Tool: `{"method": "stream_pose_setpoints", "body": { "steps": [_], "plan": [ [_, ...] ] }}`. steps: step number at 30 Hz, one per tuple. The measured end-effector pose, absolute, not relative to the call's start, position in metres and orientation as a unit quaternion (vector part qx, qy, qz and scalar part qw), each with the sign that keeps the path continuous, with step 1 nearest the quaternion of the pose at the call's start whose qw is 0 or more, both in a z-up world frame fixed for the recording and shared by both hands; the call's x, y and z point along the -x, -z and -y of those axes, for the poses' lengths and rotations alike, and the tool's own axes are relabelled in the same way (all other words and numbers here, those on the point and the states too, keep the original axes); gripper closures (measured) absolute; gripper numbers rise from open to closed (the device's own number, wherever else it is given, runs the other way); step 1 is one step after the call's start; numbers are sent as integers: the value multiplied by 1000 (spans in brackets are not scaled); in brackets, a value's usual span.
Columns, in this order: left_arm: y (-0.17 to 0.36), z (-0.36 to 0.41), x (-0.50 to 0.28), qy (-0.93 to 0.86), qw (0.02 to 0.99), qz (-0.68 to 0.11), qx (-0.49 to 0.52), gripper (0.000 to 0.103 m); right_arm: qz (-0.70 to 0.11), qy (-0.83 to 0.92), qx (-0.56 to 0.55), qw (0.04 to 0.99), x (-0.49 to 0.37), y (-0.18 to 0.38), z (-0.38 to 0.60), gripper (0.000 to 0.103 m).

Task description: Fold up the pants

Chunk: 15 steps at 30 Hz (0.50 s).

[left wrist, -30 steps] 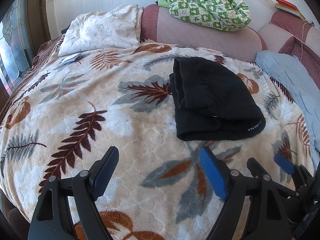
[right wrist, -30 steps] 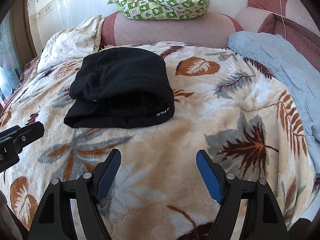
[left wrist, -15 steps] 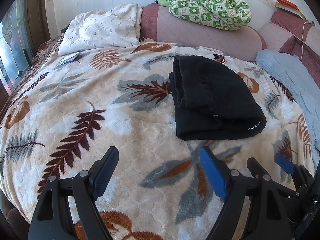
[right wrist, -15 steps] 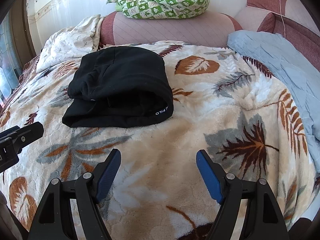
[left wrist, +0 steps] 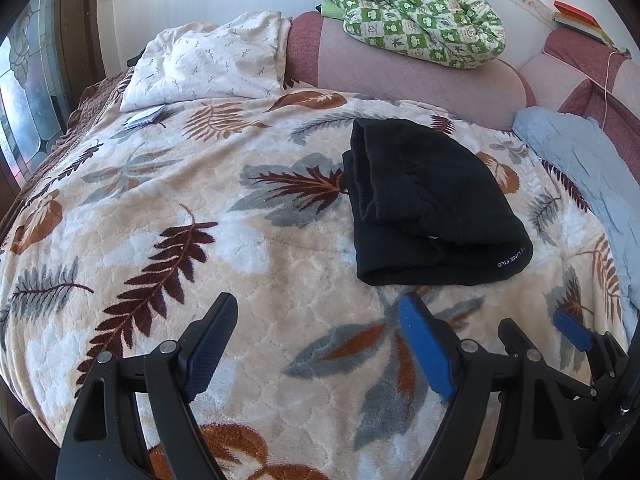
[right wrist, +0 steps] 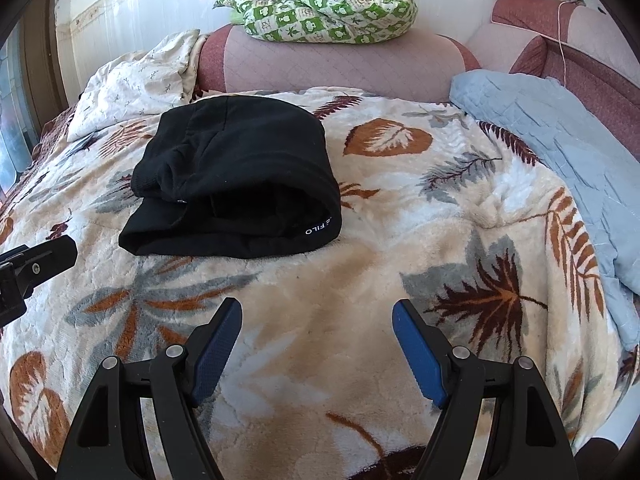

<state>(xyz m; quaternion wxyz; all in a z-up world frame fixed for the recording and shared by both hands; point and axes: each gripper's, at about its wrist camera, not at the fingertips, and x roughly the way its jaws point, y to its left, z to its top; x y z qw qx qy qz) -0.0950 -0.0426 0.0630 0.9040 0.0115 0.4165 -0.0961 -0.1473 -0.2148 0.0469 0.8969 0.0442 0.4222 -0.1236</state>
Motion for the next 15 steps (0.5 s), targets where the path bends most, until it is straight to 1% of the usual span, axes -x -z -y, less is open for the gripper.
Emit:
{"method": "stream_pose_setpoints", "body": {
  "steps": [8, 15],
  "plan": [
    [-64, 48, 99, 99, 905, -412, -22, 20, -412, 131, -20, 902, 149, -52, 210, 21],
    [-64, 48, 99, 99, 905, -413, -23, 20, -414, 133, -22, 900, 149, -52, 210, 21]
  ]
}}
